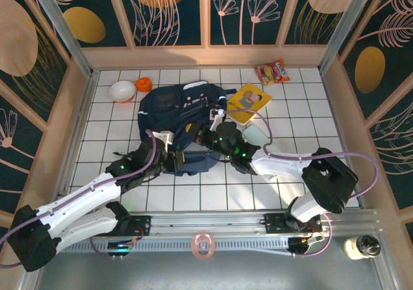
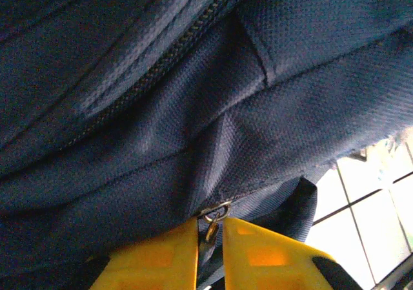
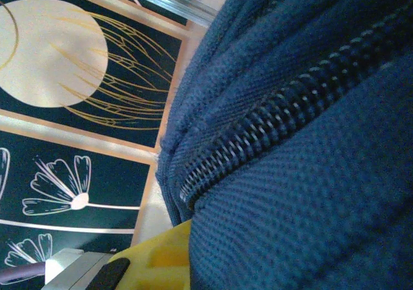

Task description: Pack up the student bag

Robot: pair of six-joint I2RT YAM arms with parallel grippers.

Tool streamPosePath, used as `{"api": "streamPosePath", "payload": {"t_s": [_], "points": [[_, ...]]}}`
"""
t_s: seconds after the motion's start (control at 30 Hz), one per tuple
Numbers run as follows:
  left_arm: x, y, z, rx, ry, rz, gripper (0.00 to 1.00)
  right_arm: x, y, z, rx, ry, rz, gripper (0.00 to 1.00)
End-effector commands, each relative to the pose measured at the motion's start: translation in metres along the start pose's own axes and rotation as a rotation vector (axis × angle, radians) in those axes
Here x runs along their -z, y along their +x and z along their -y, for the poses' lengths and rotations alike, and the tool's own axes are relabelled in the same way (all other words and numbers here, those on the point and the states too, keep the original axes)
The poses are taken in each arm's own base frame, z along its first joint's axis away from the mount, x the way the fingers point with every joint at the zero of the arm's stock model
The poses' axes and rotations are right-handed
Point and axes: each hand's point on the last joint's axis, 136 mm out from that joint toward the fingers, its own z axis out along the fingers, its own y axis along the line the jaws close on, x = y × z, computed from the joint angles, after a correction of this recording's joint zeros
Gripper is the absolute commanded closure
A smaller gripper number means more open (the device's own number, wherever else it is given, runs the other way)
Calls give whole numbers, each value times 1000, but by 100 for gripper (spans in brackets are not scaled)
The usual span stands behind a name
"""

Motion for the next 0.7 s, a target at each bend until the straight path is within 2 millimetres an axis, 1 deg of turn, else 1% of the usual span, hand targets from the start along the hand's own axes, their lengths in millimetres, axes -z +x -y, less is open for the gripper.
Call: {"api": "streamPosePath", "payload": {"t_s": [0.0,0.13,0.17,0.2,0.27,0.33,0.4,0.53,0.67], "points": [[-3,2,-10,-18,-54,-4,87,7,-26,-56,47,-117,97,100],[0,-4,-18,-29,-101,27,100,8,-29,-56,62,-118,89,100],[2,-6,-20,-27,-113,44,100,9,-31,-54,67,-110,93,100],[5,-8,-21,-22,-116,58,100,10,-29,-54,73,-119,62,100],[8,-10,-20,-11,-105,71,100,13,-28,-46,76,-112,29,100],[10,-10,-13,13,-66,66,100,16,-27,-41,95,-124,-4,100],[11,-8,3,56,21,49,100,19,-24,-38,133,-136,-44,100],[13,-6,26,115,140,11,100,23,-16,-37,216,-163,-103,100],[13,-1,32,113,169,-25,100,27,-10,-40,282,-211,-155,100]]}}
